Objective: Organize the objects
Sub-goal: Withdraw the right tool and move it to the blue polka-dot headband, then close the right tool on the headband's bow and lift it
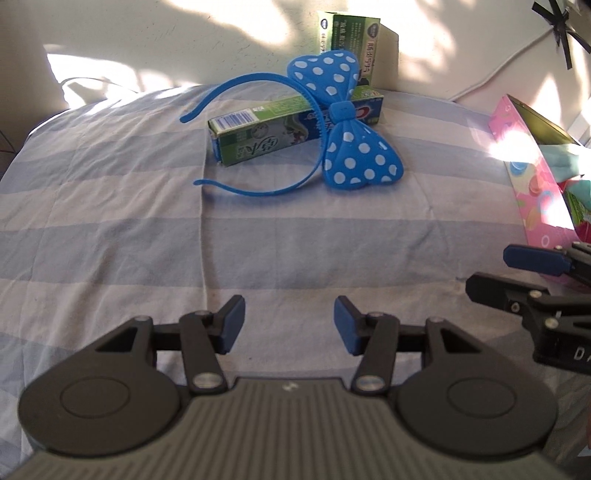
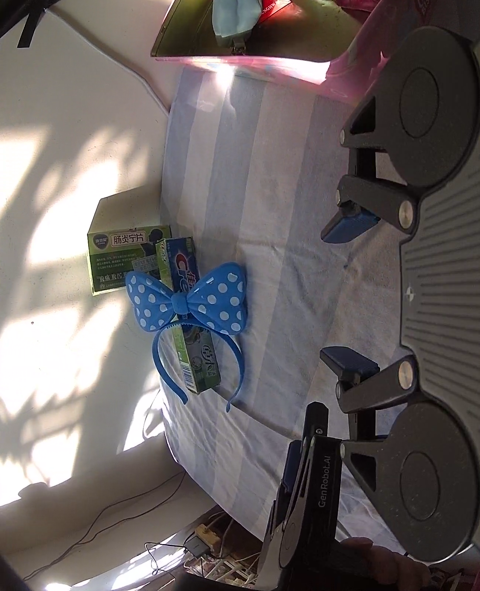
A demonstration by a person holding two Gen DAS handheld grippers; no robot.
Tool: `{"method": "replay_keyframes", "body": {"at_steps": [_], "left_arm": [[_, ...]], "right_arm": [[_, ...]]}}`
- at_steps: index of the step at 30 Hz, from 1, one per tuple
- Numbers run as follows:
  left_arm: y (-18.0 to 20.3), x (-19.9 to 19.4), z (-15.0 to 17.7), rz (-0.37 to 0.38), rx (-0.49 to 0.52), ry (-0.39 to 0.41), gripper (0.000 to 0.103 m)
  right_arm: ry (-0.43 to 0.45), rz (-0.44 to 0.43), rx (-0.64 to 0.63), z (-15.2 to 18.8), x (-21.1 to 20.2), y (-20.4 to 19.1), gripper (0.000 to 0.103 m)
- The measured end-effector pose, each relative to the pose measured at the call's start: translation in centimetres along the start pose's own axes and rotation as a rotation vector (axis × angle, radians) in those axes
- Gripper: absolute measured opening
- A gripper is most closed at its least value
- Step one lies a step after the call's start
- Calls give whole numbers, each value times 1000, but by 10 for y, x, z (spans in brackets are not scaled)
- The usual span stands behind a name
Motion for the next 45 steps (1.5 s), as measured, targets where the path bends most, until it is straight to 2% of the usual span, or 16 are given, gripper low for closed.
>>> {"method": "replay_keyframes", "body": {"at_steps": [7, 16, 21, 23, 27, 28, 29, 34, 35, 38, 41, 45], "left_arm": [[-45, 3, -3, -10, -69, -5, 56], [-97, 9, -12, -21, -197, 10, 56], [-105, 12, -14, -6, -232, 22, 59], [-106, 12, -14, -3, -233, 25, 60], [-106, 11, -14, 5, -243, 31, 60], [-107, 11, -15, 8, -250, 32, 60], [-107, 11, -16, 14, -258, 33, 60], [-101, 5, -26, 67, -279, 63, 60], [-99, 4, -28, 72, -273, 69, 60], [-91, 1, -33, 92, -259, 81, 60], [-84, -4, -37, 116, -239, 95, 60], [-73, -5, -37, 145, -215, 87, 62]], "right_arm": [[-52, 22, 26, -33, 43, -17, 61], [-69, 68, -30, -69, 83, -31, 61], [-87, 71, -32, -84, 109, -34, 61], [-86, 79, -40, -88, 118, -36, 67], [-62, 78, -84, -98, 124, -42, 72], [-61, 84, -95, -100, 126, -42, 71], [-64, 94, -94, -101, 128, -40, 65], [-79, 68, -44, -103, 135, -31, 63], [-84, 27, -28, -102, 136, -31, 55], [-113, -23, -31, -98, 129, -36, 44], [-151, -88, 26, -86, 113, -40, 40], [-229, -144, 82, -48, 88, -43, 41]]}}
Point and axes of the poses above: each gripper's, at about its wrist camera, not at the fingertips, and x roughly the way its jaws point, y to its right, z to its underside, the point moved 7 cm from there along x, roughly the way its jaws point, and after that the axes turned 9 degrees about z, right-handed, at the moved point
